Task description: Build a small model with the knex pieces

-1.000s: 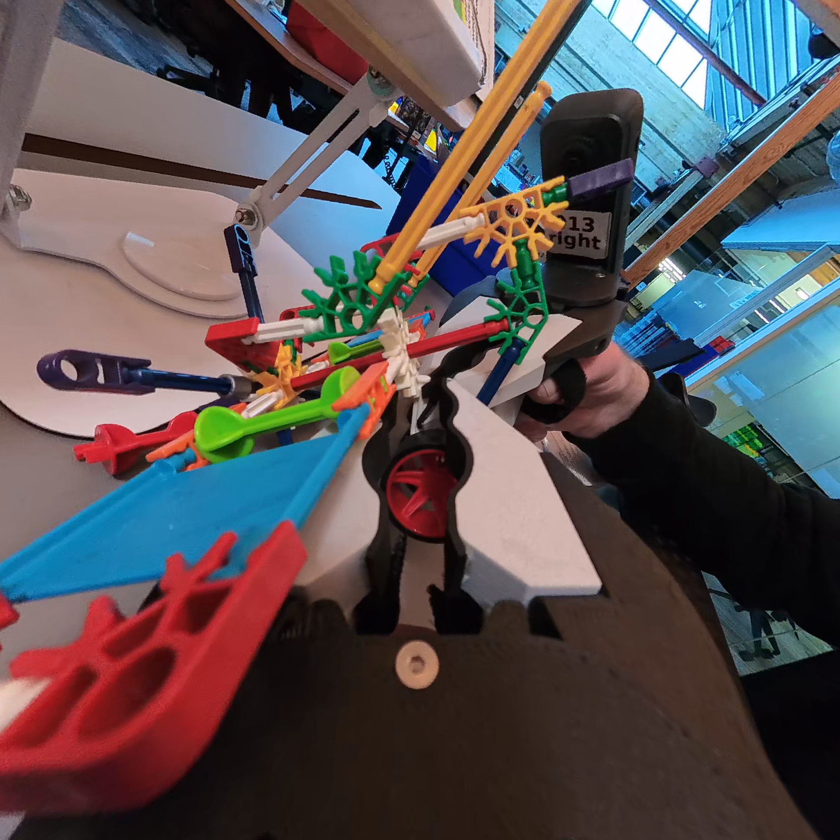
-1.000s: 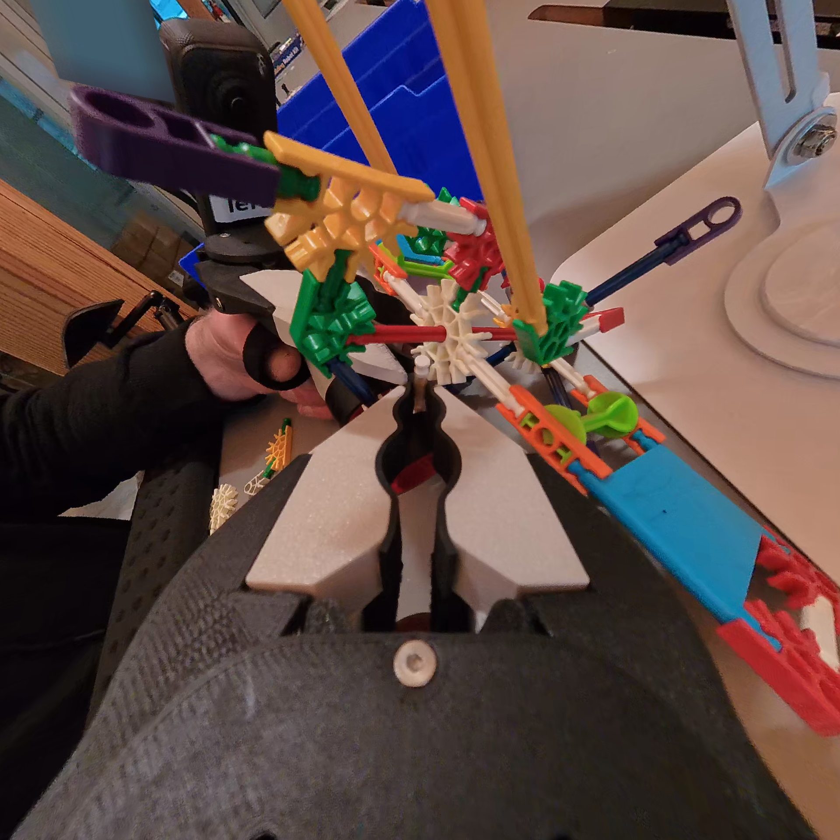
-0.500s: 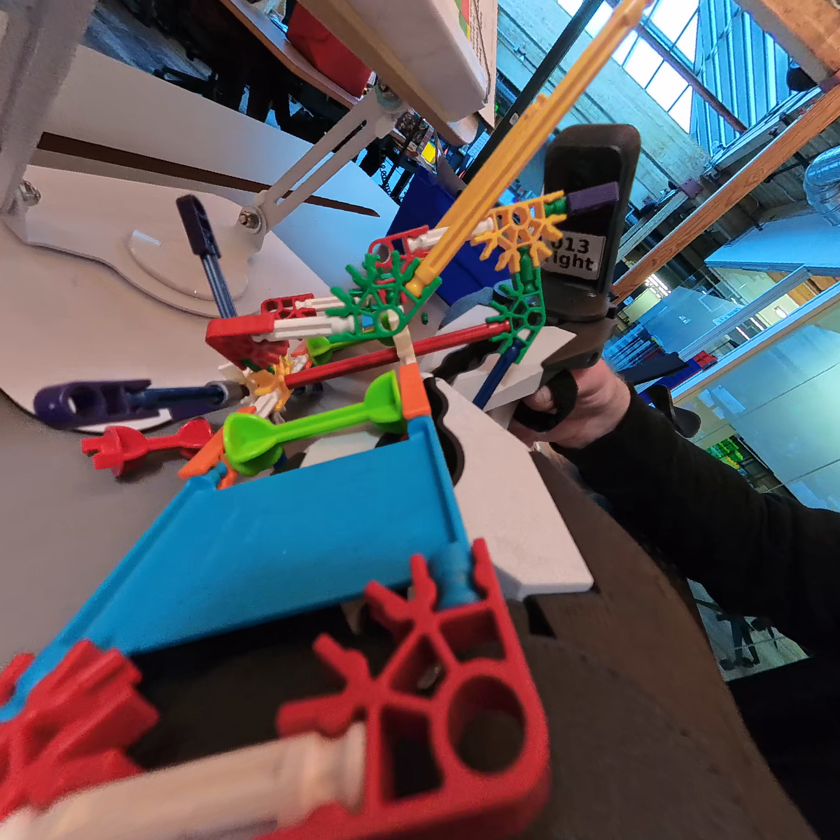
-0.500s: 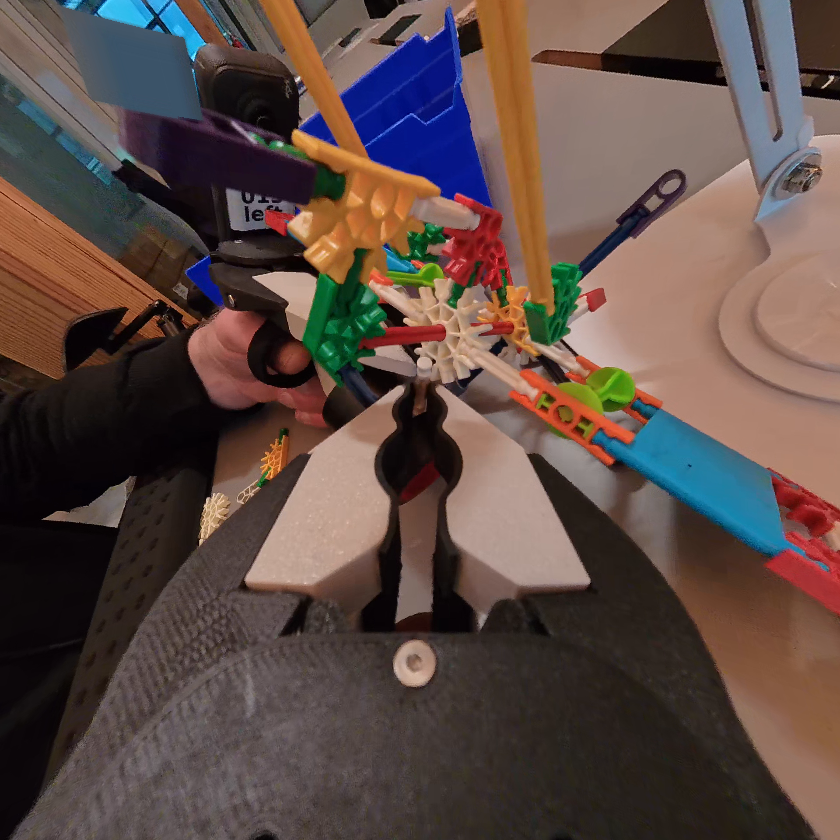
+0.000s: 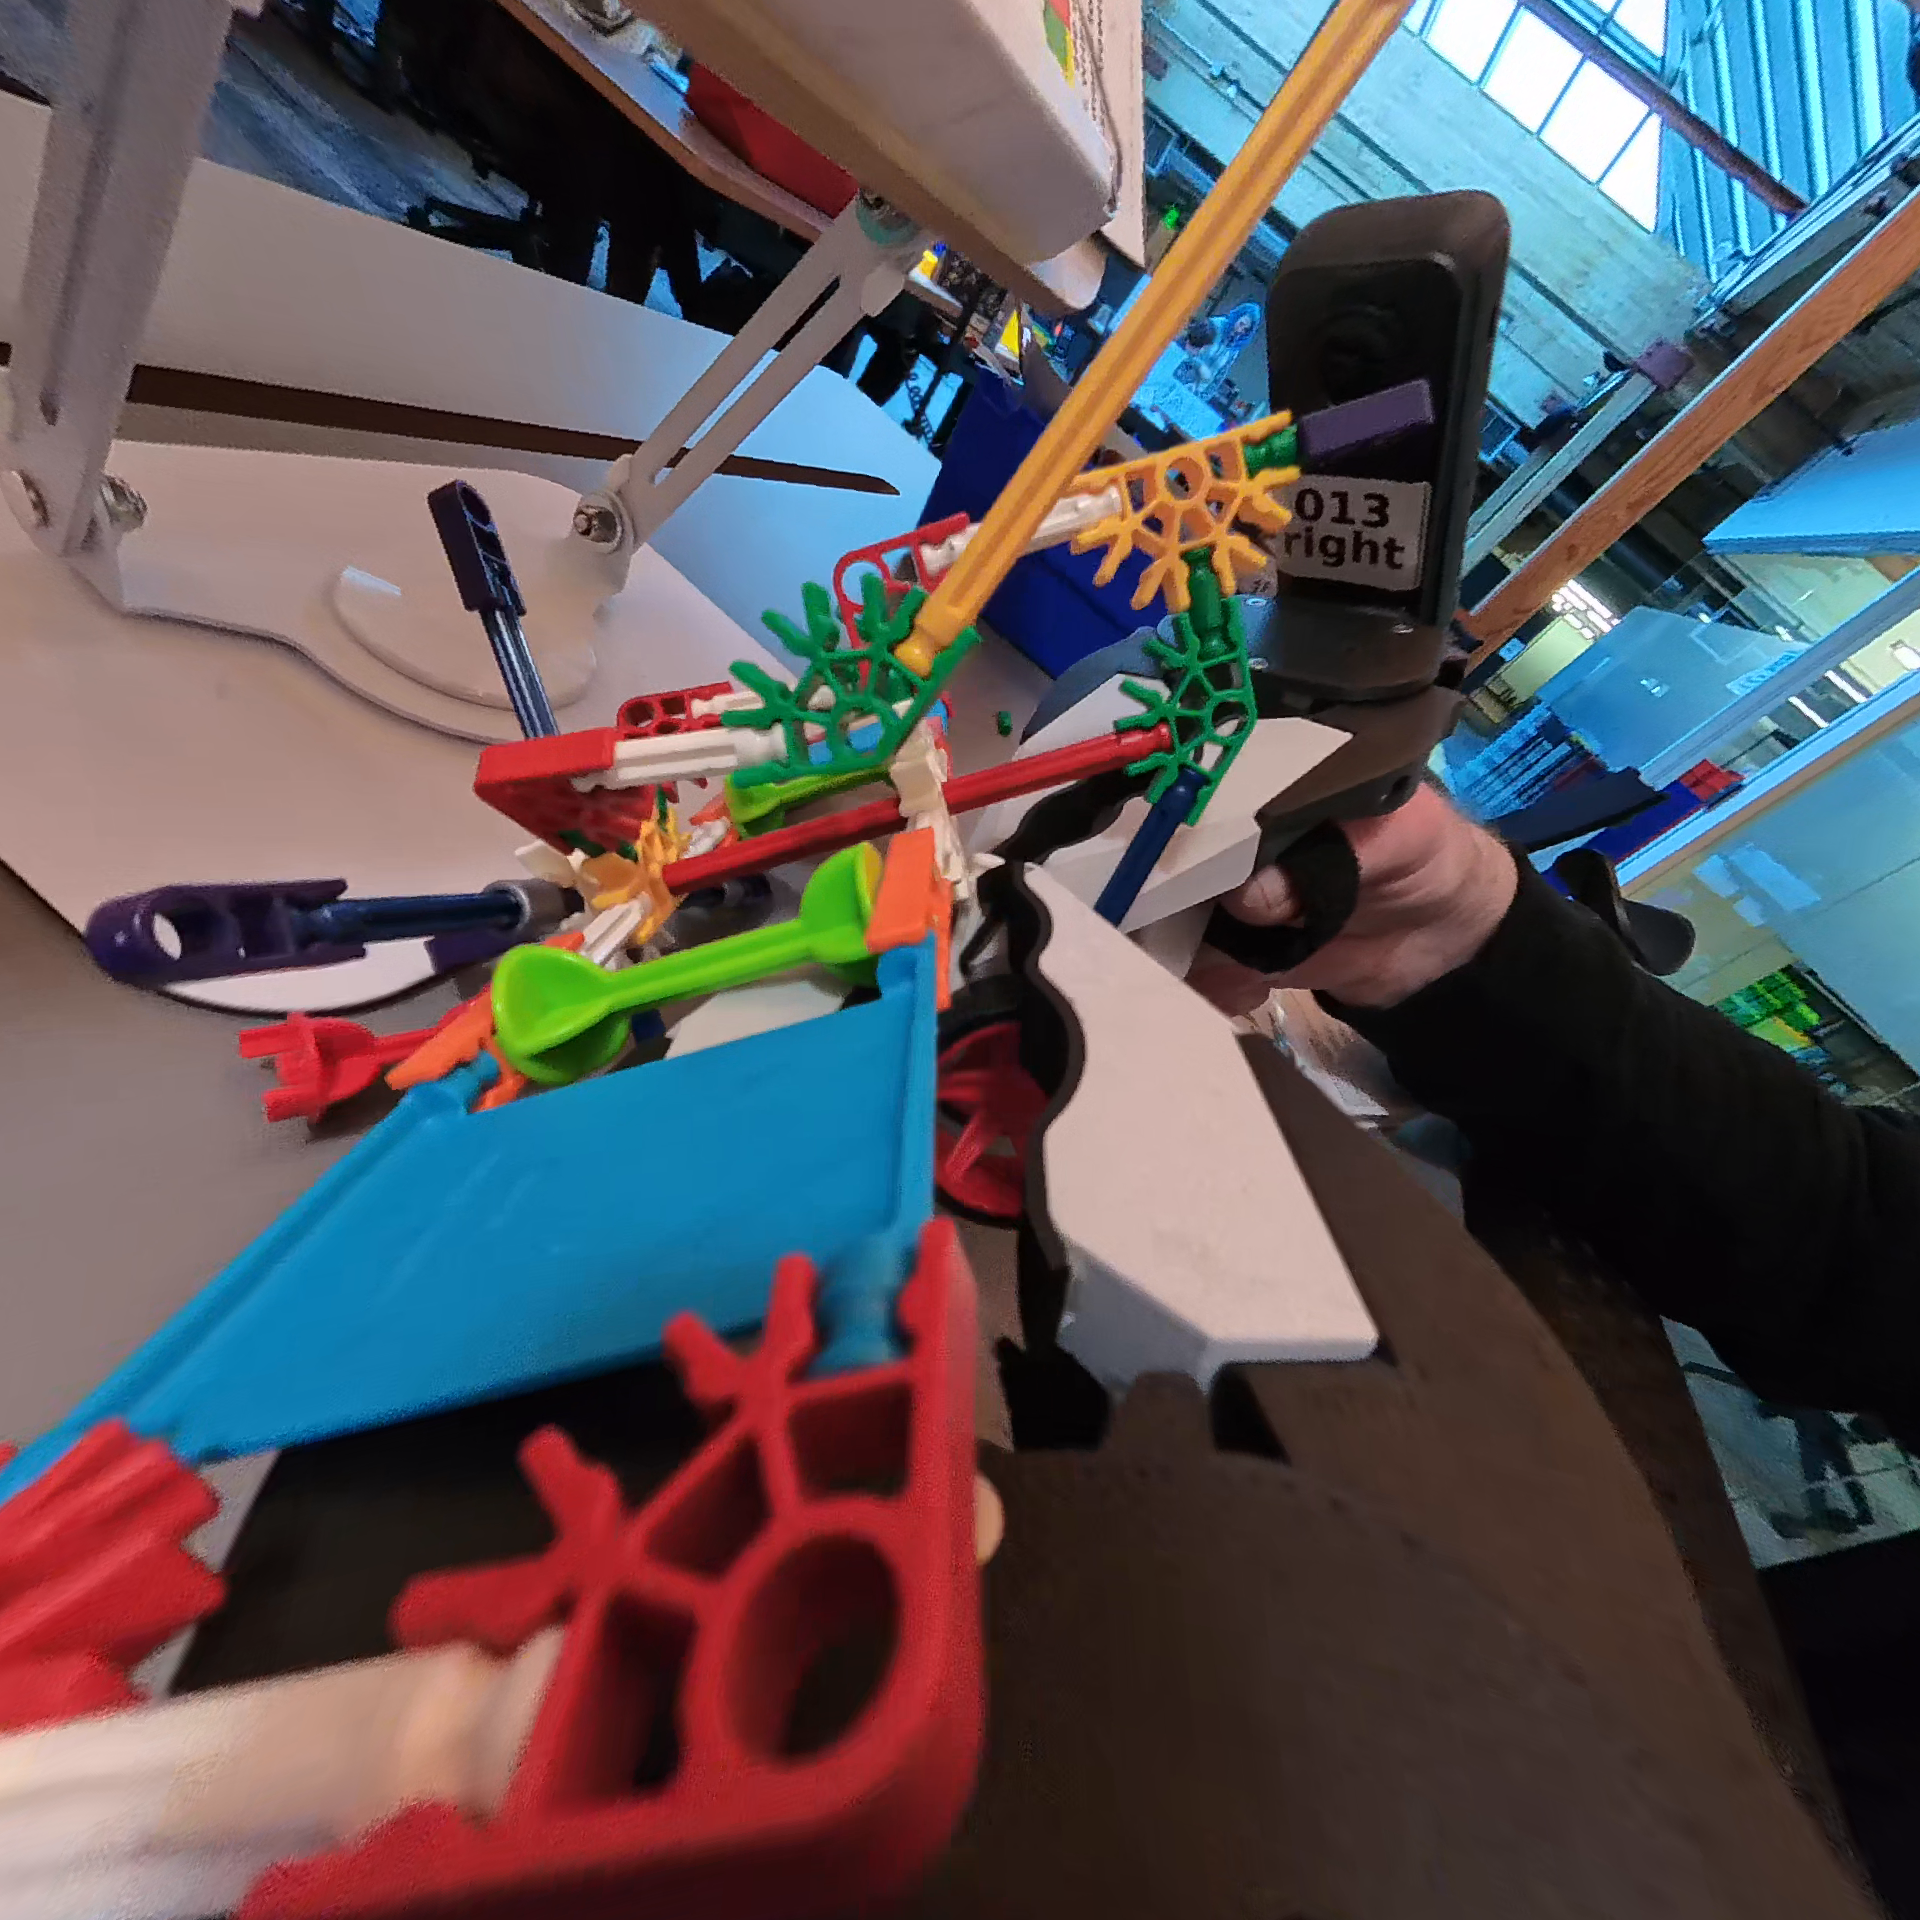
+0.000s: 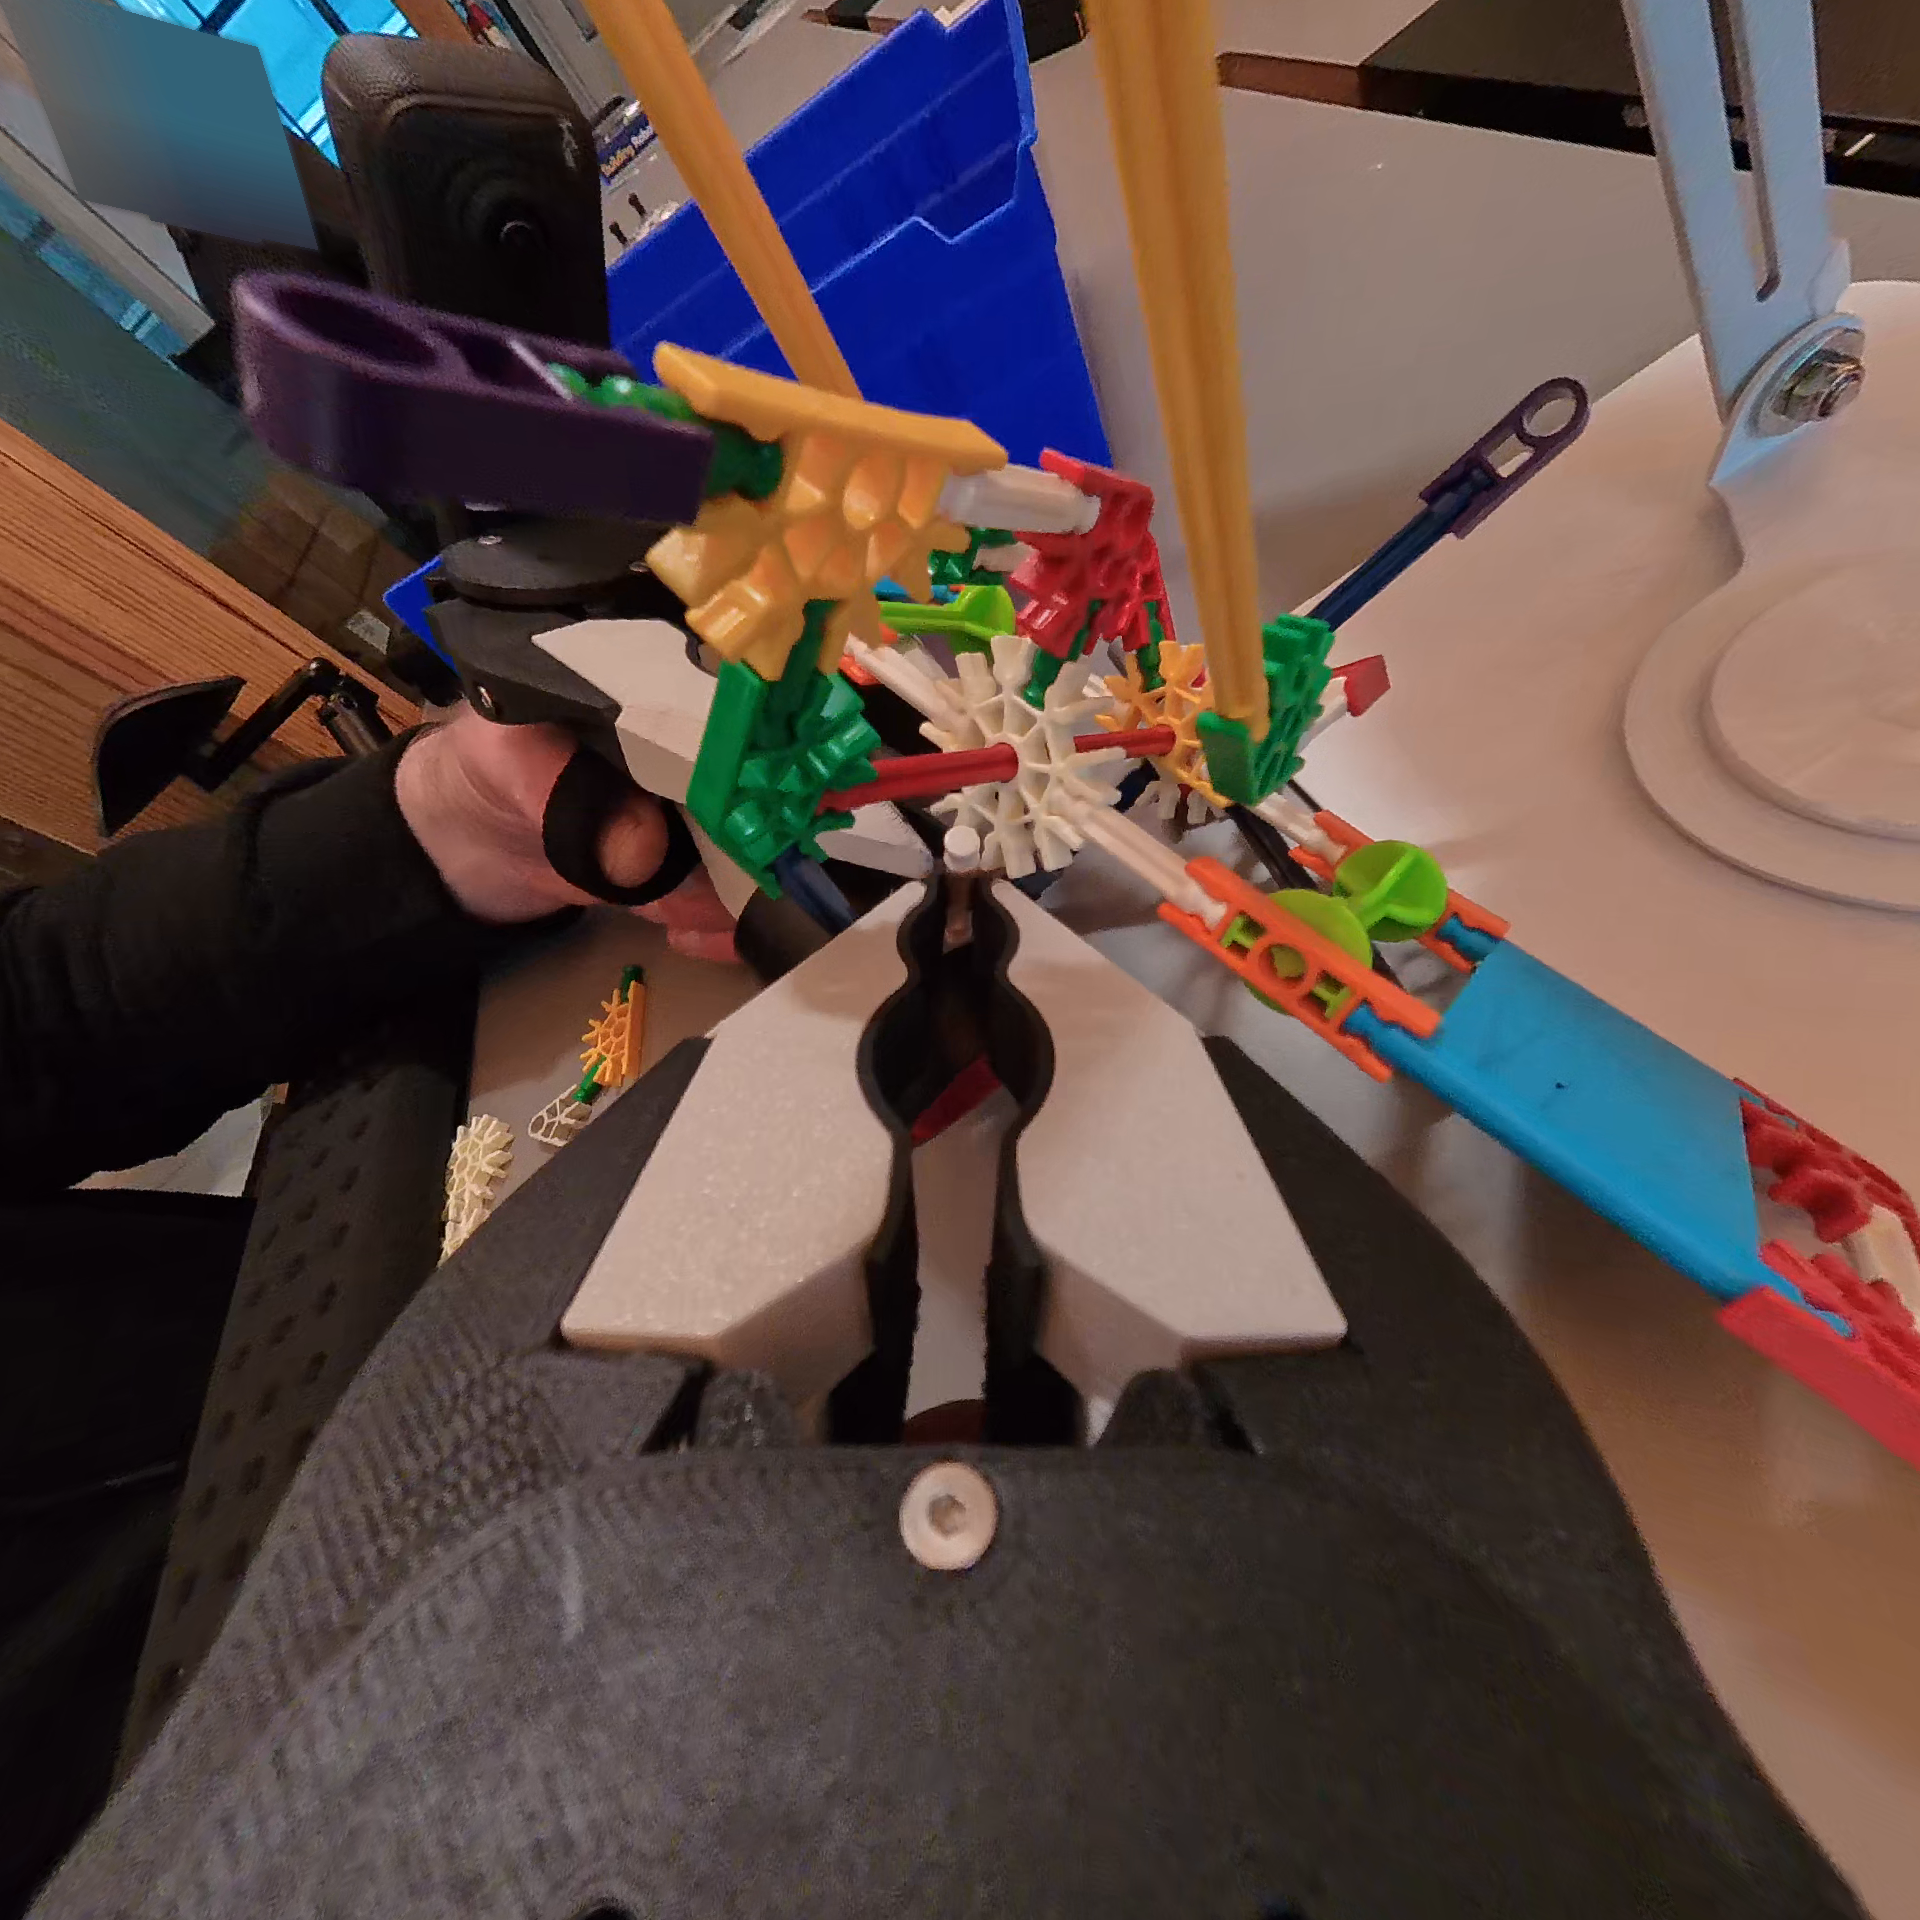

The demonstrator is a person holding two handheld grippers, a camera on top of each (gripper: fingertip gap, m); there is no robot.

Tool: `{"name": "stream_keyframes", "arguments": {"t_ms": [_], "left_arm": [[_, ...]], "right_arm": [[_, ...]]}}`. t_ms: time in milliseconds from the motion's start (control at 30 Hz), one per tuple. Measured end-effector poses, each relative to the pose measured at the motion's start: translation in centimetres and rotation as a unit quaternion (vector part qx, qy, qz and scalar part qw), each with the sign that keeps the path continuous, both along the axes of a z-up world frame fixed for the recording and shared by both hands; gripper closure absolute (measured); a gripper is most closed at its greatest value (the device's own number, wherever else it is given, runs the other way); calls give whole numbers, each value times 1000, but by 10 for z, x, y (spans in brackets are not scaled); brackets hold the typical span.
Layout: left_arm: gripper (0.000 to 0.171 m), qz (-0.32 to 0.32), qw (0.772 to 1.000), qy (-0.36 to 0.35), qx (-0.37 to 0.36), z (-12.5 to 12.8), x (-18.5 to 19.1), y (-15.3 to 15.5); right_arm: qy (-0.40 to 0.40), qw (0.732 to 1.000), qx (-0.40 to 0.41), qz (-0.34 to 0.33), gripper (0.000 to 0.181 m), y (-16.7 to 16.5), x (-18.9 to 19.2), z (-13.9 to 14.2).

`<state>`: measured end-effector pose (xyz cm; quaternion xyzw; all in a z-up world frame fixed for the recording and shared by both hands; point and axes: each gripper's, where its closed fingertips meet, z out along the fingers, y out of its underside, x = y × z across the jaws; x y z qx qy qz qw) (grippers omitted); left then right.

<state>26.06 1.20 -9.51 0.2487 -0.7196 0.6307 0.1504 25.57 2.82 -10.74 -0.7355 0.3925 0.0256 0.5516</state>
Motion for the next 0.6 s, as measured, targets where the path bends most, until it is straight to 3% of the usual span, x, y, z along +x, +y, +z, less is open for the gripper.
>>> {"name": "stream_keyframes", "arguments": {"t_ms": [33,600], "left_arm": [[153,2,1000,-4,3,0,0,0],[160,7,1000,4,-12,3,5,-1]], "right_arm": [[2,1000,-3,1,180,0,0,0],[41,997,-52,39,180,-1,4,0]]}}
